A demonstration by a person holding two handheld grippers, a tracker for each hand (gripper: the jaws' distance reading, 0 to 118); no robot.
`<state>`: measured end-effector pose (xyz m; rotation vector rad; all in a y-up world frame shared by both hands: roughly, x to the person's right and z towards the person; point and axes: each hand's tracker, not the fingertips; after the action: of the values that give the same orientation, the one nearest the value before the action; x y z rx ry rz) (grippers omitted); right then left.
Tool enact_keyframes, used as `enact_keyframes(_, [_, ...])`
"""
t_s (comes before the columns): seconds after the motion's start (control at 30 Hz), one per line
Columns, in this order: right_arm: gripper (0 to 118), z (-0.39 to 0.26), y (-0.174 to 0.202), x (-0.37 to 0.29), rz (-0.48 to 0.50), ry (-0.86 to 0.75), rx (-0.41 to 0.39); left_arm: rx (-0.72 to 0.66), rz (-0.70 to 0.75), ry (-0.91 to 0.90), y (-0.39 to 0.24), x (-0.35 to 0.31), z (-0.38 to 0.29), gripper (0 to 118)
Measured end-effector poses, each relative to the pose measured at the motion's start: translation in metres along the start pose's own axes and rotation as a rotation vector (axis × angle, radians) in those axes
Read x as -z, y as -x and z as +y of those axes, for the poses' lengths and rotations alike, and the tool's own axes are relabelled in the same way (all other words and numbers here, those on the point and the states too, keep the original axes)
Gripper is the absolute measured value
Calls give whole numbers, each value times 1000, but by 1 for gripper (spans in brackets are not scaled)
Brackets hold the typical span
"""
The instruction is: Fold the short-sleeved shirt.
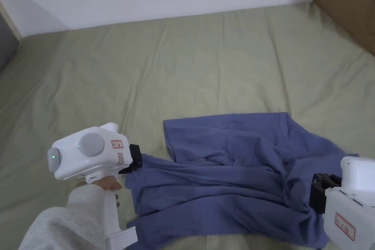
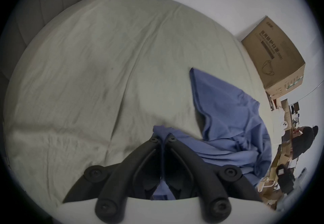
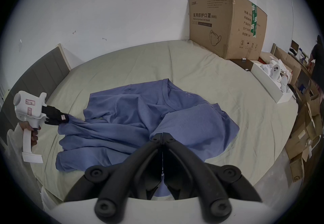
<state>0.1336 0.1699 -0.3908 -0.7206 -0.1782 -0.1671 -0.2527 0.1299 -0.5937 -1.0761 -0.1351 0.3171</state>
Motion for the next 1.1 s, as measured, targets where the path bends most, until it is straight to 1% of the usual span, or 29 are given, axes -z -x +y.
enact_keyframes(0.17, [0, 7, 5, 0, 13, -3, -18, 43, -44, -63, -19, -41, 3, 1])
enact_keyframes(0.23, [0, 18, 7, 4, 61, -14, -26, 82, -42, -97, -25, -53, -1, 1])
enact_keyframes(0.27, [0, 28, 11, 9, 78, -16, -33, 124, -22, -108, -30, -58, -3, 1])
enact_keyframes(0.3, [6, 39, 14, 14, 114, -20, -57, 141, -12, -111, -32, -62, -8, 1])
enact_keyframes(0.33, [21, 53, 18, 22, 158, -22, -74, 148, -9, -119, -33, -66, -14, 1])
enact_keyframes(0.37, [31, 68, 22, 33, 192, -10, -76, 163, -9, -123, -34, -68, -19, 1])
enact_keyframes(0.4, [31, 85, 28, 47, 203, 31, -94, 166, -7, -122, -31, -65, -21, 1])
enact_keyframes(0.43, [66, 101, 35, 62, 213, 49, -94, 176, -2, -128, -31, -67, -27, 1])
enact_keyframes(0.47, [95, 115, 41, 79, 259, 26, -86, 187, -3, -129, -31, -69, -31, 1])
enact_keyframes(0.5, [97, 129, 46, 96, 295, 26, -104, 187, -2, -129, -30, -70, -35, 1])
enact_keyframes(0.53, [97, 144, 54, 117, 302, 69, -134, 191, 1, -129, -29, -70, -37, 1])
enact_keyframes(0.57, [97, 156, 65, 145, 296, 128, -187, 192, 2, -128, -27, -70, -39, 1])
enact_keyframes(0.6, [97, 164, 74, 165, 277, 175, -239, 191, 2, -127, -26, -71, -41, 1])
enact_keyframes(0.63, [97, 168, 85, 189, 224, 205, -309, 186, 4, -125, -24, -70, -42, 1])
enact_keyframes(0.7, [97, 165, 101, 232, 144, 240, -373, 181, 8, -122, -23, -68, -43, 1])
enact_keyframes(0.77, [97, 160, 110, 268, 147, 326, -414, 178, 5, -116, -22, -63, -42, 1])
enact_keyframes(0.8, [97, 158, 113, 279, 132, 352, -423, 179, 7, -112, -21, -60, -40, 1])
enact_keyframes(0.87, [97, 152, 119, 296, 125, 375, -447, 174, 4, -113, -19, -58, -39, 1])
enact_keyframes(0.9, [97, 151, 121, 299, 129, 367, -445, 173, 4, -111, -18, -57, -38, 1])
enact_keyframes(0.93, [97, 149, 123, 304, 137, 369, -463, 171, -2, -113, -18, -55, -36, 1])
enact_keyframes(0.97, [97, 144, 125, 308, 128, 395, -529, 170, -4, -112, -18, -52, -35, 1])
enact_keyframes(1.0, [96, 141, 127, 313, 125, 414, -558, 168, -4, -110, -18, -51, -33, 1])
enact_keyframes(1.03, [96, 141, 128, 317, 132, 413, -566, 170, -4, -112, -17, -49, -32, 1])
enact_keyframes(1.07, [95, 145, 128, 320, 133, 410, -549, 171, 0, -110, -17, -47, -32, 1])
enact_keyframes(1.1, [94, 146, 127, 319, 127, 432, -508, 171, 3, -110, -17, -46, -32, 1])
